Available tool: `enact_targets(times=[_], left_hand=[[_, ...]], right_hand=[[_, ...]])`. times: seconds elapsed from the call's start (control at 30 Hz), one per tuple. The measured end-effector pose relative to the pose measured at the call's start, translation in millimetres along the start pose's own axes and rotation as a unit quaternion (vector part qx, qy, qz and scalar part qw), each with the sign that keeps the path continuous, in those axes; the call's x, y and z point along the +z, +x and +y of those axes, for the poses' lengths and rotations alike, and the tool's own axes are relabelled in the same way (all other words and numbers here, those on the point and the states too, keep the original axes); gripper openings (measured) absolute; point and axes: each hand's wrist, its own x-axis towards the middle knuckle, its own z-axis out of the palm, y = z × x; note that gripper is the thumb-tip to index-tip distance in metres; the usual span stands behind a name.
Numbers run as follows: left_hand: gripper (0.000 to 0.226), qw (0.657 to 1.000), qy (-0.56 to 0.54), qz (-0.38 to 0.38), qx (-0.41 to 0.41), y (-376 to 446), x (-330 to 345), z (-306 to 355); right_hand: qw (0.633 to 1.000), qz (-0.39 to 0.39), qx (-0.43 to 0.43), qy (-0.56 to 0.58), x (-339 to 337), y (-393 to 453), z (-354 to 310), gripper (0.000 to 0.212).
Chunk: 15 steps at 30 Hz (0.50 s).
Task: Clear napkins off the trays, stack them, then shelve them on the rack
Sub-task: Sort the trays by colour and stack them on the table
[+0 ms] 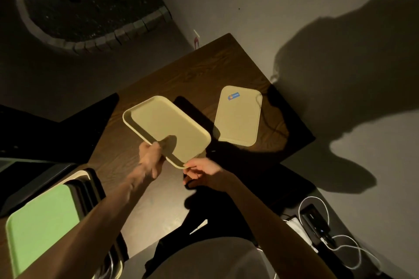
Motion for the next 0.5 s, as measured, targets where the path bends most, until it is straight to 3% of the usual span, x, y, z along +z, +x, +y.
enact_targets(times=[0.1,0.2,0.23,0.3,0.37,0.43,0.5], left_hand=[[0.025,0.997,0.059,0.056,0.015,5,-7,6],[0.031,0.984,0.159,0.061,0.046,13,-25,2],[0.031,0.978,0.196,0.056,0.050,14,-30,0],[0.031,0.963,0.255,0.059,0.062,13,-37,-5],[0.028,0.954,0.285,0.067,0.070,10,-39,-8],[0.029,0.947,0.305,0.075,0.068,10,-40,-11],[0.030,0.943,0.319,0.072,0.067,12,-40,-14]], right_hand=[[0.986,0.060,-0.006,-0.153,-13,12,-17,0.031],[0.940,0.257,-0.054,-0.218,-46,27,-27,0.040],[0.906,0.342,-0.068,-0.240,-58,28,-32,0.041],[0.802,0.505,-0.082,-0.308,-78,25,-38,0.041],[0.725,0.600,-0.071,-0.332,-94,22,-44,0.052],[0.712,0.623,-0.040,-0.321,-103,20,-49,0.074],[0.737,0.609,-0.007,-0.293,-108,18,-53,0.093]])
